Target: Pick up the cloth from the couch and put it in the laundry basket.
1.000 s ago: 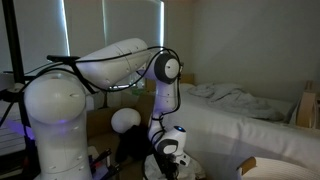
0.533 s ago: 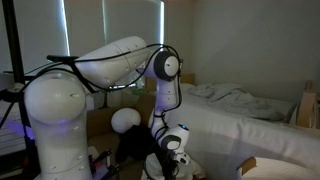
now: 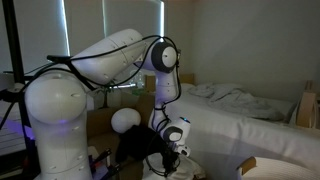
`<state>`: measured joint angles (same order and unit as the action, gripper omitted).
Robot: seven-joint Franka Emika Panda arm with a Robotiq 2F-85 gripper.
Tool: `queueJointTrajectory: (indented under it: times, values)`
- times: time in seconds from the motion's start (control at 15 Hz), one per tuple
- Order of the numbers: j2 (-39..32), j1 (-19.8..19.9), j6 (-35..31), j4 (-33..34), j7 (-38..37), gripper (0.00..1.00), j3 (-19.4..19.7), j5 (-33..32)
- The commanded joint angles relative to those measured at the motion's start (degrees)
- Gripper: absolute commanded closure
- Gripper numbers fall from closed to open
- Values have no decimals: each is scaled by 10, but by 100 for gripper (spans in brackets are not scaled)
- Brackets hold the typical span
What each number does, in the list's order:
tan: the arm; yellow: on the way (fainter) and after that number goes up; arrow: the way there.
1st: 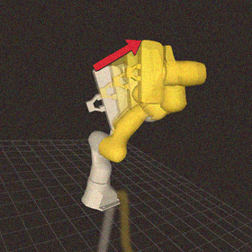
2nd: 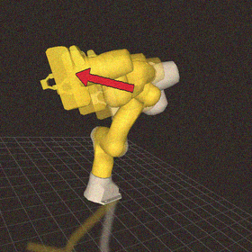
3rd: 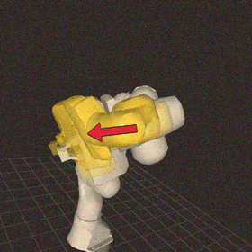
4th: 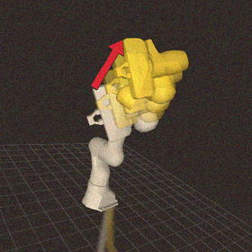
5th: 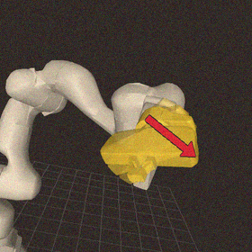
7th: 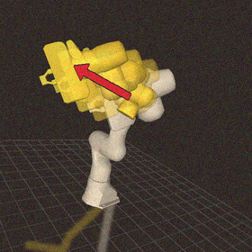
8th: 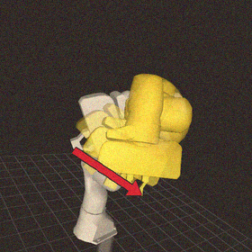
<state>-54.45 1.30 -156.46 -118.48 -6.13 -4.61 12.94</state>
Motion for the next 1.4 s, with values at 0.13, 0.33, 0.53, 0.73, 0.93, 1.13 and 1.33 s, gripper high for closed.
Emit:
queueJointTrajectory:
  times: [0.13, 0.33, 0.53, 0.73, 0.93, 1.13, 1.33]
  values:
    - [97, -3, 55, -54, 6, 86, 0, -11]
    - [148, -6, 107, -63, 6, 87, 4, -14]
    - [197, -16, 148, -70, 2, 87, 12, -20]
    - [241, -19, 190, -70, 4, 87, 18, -28]
    - [279, -20, 228, -65, 6, 87, 24, -38]
    - [311, -23, 261, -55, -1, 87, 34, -53]
    - [345, -21, 285, -47, -3, 87, 41, -67]
